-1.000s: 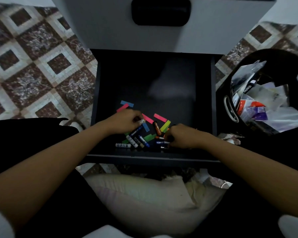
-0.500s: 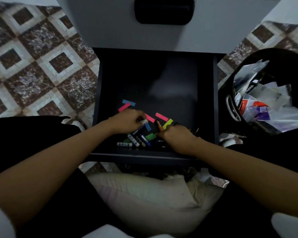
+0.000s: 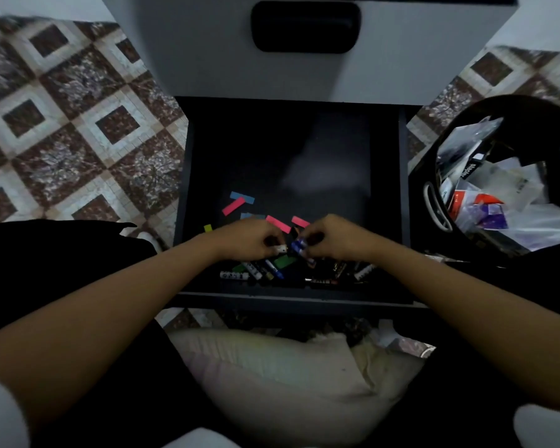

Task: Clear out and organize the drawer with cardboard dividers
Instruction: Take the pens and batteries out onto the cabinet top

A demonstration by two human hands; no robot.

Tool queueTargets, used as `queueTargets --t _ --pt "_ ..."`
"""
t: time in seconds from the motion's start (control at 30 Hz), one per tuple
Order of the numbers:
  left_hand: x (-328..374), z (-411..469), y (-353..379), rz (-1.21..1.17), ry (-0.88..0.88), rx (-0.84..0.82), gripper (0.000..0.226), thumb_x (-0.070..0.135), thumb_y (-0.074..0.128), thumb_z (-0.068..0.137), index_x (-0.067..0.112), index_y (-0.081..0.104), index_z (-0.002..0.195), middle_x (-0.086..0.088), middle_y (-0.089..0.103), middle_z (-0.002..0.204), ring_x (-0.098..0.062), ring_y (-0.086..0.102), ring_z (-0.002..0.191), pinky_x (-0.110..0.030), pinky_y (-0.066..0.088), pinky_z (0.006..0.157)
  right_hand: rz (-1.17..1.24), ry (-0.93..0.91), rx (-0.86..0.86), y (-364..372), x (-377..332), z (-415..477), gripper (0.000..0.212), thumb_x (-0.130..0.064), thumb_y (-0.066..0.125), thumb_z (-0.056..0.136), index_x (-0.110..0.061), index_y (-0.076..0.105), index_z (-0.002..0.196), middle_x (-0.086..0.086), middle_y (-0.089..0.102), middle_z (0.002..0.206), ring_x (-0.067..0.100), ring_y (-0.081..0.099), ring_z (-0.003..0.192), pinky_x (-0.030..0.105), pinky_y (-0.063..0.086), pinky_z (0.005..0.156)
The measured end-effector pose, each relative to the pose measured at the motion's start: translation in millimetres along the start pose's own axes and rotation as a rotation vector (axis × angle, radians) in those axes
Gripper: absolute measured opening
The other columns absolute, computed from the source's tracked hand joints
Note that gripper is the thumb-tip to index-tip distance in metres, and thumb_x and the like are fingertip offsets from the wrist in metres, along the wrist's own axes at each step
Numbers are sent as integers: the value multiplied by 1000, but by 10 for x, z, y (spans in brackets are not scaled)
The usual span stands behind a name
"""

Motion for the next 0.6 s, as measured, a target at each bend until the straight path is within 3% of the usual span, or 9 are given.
queueTargets --t 0.13,0.27,0.4,0.53,0.6 --pt "101 20 182 278 79 -42 21 26 49 94 18 64 105 -2 65 103 -18 60 94 -35 49 79 377 136 48 -244 191 -72 9 -15 69 83 -17 69 74 -12 60 57 -3 51 53 13 38 54" --pt "176 34 326 520 137 -100 21 30 49 93 17 61 104 -4 64 102 -22 60 95 -38 49 78 640 295 60 -218 370 -82 6 -7 68 82 -13 67 83 -2 64 77 7 60 73 17 48 57" --pt "213 49 376 611 181 -97 22 32 52 92 17 59 107 -2 61 106 -21 59 98 -34 44 78 647 342 69 -199 404 -64 10 -7 67 83 -10 66 92 4 64 91 13 61 83 22 52 65" --pt "201 87 428 647 177 -81 21 29 48 94 17 59 109 -2 59 111 -22 57 104 -35 40 85 530 343 113 -201 402 -42 18 -8 66 84 -4 66 101 3 62 81 9 58 68 14 49 53" --pt "207 107 431 648 168 -80 21 28 48 95 16 59 108 -3 59 113 -23 57 104 -34 39 85 395 321 123 -184 378 -11 18 -10 67 84 -2 67 100 5 63 80 10 57 65 17 47 55"
Point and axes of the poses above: each hand's wrist, its own z-axis towards the middle knuckle, its own y-axis out of the palm, x = y × z, the point moved 10 cm from there along z, towards the middle knuckle
